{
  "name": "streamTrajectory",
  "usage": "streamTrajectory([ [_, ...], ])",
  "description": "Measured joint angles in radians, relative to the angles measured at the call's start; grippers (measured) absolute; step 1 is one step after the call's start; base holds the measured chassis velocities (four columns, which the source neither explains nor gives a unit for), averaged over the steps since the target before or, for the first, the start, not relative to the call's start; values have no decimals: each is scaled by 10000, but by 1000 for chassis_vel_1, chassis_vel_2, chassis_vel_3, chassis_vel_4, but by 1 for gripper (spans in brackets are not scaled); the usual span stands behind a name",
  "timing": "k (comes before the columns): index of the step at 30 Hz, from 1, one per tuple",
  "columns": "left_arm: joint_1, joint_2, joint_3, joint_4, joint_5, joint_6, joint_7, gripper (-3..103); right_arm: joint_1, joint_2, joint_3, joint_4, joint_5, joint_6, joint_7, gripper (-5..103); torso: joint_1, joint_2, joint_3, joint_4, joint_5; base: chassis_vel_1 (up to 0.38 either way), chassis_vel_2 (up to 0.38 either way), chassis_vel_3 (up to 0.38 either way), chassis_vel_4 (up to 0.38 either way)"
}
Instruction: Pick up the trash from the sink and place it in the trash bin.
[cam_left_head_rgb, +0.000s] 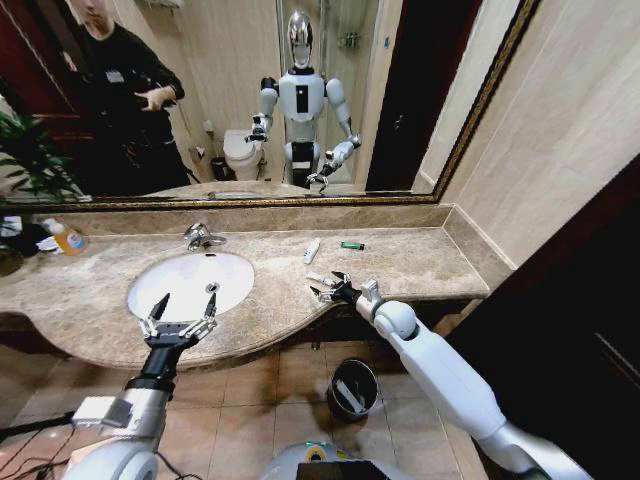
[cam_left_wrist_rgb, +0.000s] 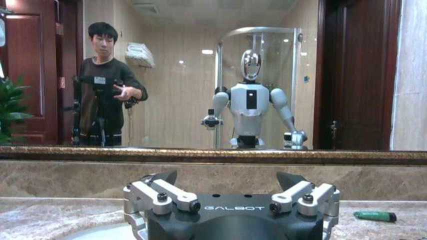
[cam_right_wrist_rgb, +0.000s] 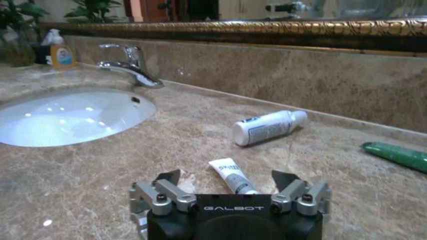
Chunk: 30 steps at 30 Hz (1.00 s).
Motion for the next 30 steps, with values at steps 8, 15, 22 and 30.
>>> streamTrajectory([
  [8,0,0,0,0,0,0,0,100,64,63,-52,31,37,-344,379,60,0,1,0,0,0,0,0,0,0],
  [15,0,0,0,0,0,0,0,100,15,101,-59,-45,42,-357,386,58,0,1,0,0,0,0,0,0,0],
  [22,0,0,0,0,0,0,0,100,-20,116,-66,-78,22,-322,383,51,0,1,-1,0,0,0,0,0,0],
  [30,0,0,0,0,0,0,0,100,-177,92,-43,28,10,-369,441,30,0,1,-1,0,0,0,0,0,0],
])
